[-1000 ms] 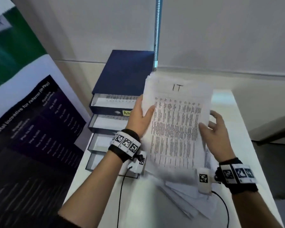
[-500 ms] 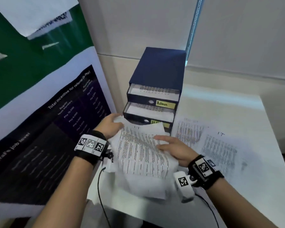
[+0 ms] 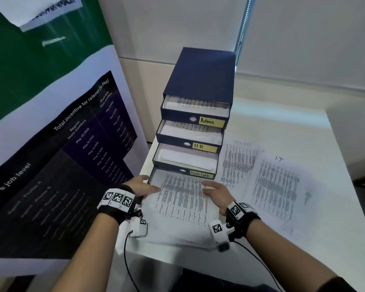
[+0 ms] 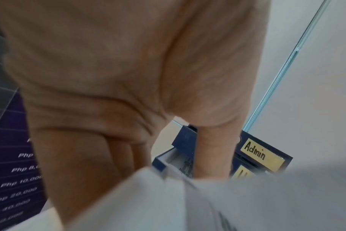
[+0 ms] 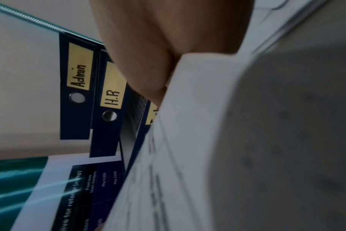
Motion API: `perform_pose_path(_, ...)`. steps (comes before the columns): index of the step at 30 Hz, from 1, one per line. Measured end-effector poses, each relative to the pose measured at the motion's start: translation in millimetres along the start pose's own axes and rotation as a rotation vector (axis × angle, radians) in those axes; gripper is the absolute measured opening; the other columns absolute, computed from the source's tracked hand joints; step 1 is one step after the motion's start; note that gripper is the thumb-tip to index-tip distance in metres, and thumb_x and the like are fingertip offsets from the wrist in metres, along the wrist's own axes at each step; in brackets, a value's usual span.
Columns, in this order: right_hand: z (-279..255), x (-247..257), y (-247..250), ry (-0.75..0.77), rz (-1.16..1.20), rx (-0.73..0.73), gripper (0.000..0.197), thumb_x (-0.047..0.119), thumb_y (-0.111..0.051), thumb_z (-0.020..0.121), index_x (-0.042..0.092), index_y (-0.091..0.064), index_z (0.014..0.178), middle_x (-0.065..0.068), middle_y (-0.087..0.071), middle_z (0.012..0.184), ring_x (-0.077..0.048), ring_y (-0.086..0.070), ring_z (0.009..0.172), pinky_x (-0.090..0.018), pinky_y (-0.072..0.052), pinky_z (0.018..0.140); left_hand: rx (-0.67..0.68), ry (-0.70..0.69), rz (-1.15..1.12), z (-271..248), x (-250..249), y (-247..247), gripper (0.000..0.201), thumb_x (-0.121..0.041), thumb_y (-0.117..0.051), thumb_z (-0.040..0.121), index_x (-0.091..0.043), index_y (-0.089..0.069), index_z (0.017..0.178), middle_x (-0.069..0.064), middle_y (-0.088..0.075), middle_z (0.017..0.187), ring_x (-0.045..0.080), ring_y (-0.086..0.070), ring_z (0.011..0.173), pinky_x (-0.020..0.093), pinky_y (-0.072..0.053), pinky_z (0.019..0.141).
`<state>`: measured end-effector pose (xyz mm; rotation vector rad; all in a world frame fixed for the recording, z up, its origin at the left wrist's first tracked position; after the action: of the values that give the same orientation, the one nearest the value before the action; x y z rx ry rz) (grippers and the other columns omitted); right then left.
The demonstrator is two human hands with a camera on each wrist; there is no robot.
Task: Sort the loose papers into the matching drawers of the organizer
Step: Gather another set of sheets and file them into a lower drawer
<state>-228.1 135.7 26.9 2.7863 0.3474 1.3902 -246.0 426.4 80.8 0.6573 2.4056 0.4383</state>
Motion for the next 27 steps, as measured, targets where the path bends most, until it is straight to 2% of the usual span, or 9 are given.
perform_pose_path(4, -5.2, 3.0, 5.7, -0.089, 0.004, 0.128, 0.028, 0.01, -0.071, 0.088, 0.009, -0.067, 0.116, -0.004, -0.071, 0.086, -0.002, -0.064, 0.058, -0.019, -0.05, 0.058, -0.036, -0.103, -0.123, 15.9, 0.4, -5.3, 0.07, -0.031, -0.079, 0.077, -0.015, -0.052, 0.139, 0.011, -0.072, 0.11, 0.02, -0.069, 0.092, 0.035, -0.053, 0.094)
perform_pose_path(6, -14.0, 1.4, 7.7, -0.226, 0.101, 0.343, 0.033, 0.003, -0.071, 0.087, 0.006, -0.065, 0.119, -0.012, -0.074, 0.094, -0.015, -0.071, 0.075, -0.026, -0.059, 0.064, -0.083, -0.163, -0.182, 17.0, -2.1, -4.8, 0.052, -0.022, -0.072, 0.088, -0.017, -0.053, 0.137, 0.012, -0.071, 0.099, 0.019, -0.064, 0.079, 0.028, -0.052, 0.076)
perform_pose_path(8, -16.7, -1.3, 9.3, -0.278, 0.181, 0.459, 0.036, -0.007, -0.064, 0.088, 0.003, -0.063, 0.123, -0.022, -0.07, 0.113, -0.027, -0.071, 0.095, -0.032, -0.061, 0.079, -0.1, -0.18, -0.219, 20.7, -0.8, -5.6, 0.049, -0.02, -0.068, 0.092, -0.017, -0.053, 0.138, 0.014, -0.069, 0.111, 0.022, -0.065, 0.087, 0.03, -0.053, 0.082)
perform_pose_path(11, -1.3, -3.4, 8.1, -0.206, 0.155, 0.31, 0.033, -0.013, -0.058, 0.089, 0.001, -0.067, 0.118, -0.024, -0.069, 0.112, -0.021, -0.07, 0.078, -0.027, -0.059, 0.07, -0.133, -0.147, -0.243, 22.8, 3.6, -9.1, 0.047, -0.028, -0.065, 0.093, -0.02, -0.054, 0.137, 0.01, -0.071, 0.1, 0.02, -0.065, 0.084, 0.03, -0.053, 0.083)
perform_pose_path(14, 13.0, 3.3, 5.8, -0.083, 0.121, 0.082, 0.03, -0.012, -0.058, 0.089, 0.003, -0.071, 0.111, -0.013, -0.068, 0.091, -0.004, -0.061, 0.049, -0.016, -0.047, 0.047, -0.101, -0.036, -0.056, 20.0, 9.2, -14.1, 0.062, -0.045, -0.067, 0.088, -0.025, -0.046, 0.142, 0.005, -0.06, 0.128, 0.026, -0.061, 0.115, 0.029, -0.045, 0.092)
perform_pose_path(17, 18.8, 4.4, 7.0, -0.043, 0.085, -0.03, 0.023, -0.008, -0.06, 0.09, -0.001, -0.07, 0.109, -0.001, -0.06, 0.067, 0.002, -0.048, 0.032, -0.012, -0.035, 0.034, -0.043, 0.005, -0.107, 27.6, 15.6, -20.3, 0.062, -0.027, -0.069, 0.089, -0.02, -0.043, 0.145, 0.006, -0.063, 0.109, 0.02, -0.065, 0.081, 0.025, -0.053, 0.057)
perform_pose_path(19, 14.4, 2.2, 8.3, -0.101, 0.087, 0.059, 0.018, -0.003, -0.062, 0.091, 0.0, -0.067, 0.108, -0.001, -0.065, 0.061, -0.003, -0.052, 0.038, -0.015, -0.04, 0.037, -0.109, -0.007, -0.167, 35.8, 17.8, -21.1, 0.053, -0.014, -0.064, 0.092, -0.021, -0.047, 0.142, 0.014, -0.063, 0.114, 0.021, -0.061, 0.071, 0.024, -0.051, 0.042)
perform_pose_path(22, 3.7, -9.3, 9.3, -0.291, 0.175, 0.352, 0.032, 0.005, -0.071, 0.086, -0.003, -0.063, 0.116, -0.014, -0.069, 0.102, -0.026, -0.069, 0.084, -0.025, -0.059, 0.062, -0.239, -0.07, -0.263, 42.7, 13.1, -21.0, 0.047, -0.012, -0.057, 0.095, -0.025, -0.049, 0.14, 0.018, -0.055, 0.131, 0.023, -0.059, 0.075, 0.021, -0.048, 0.039)
perform_pose_path(27, 16.0, -16.1, 8.2, -0.243, 0.266, 0.159, 0.014, -0.01, -0.065, 0.086, -0.003, -0.069, 0.098, -0.016, -0.066, 0.089, -0.021, -0.065, 0.069, -0.023, -0.06, 0.063, -0.248, -0.044, -0.332, 40.2, 4.1, -38.1, 0.041, -0.021, -0.062, 0.093, -0.027, -0.05, 0.132, 0.008, -0.066, 0.094, 0.02, -0.064, 0.055, 0.024, -0.048, 0.04)
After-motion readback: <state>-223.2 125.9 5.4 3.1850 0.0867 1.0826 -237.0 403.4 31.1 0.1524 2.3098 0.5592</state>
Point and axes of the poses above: each hand's wrist, its own z-axis towards the middle knuckle, its own y-axis out of the back of the hand, x = y × z, the point moved 2 cm from there along z, towards the middle knuckle
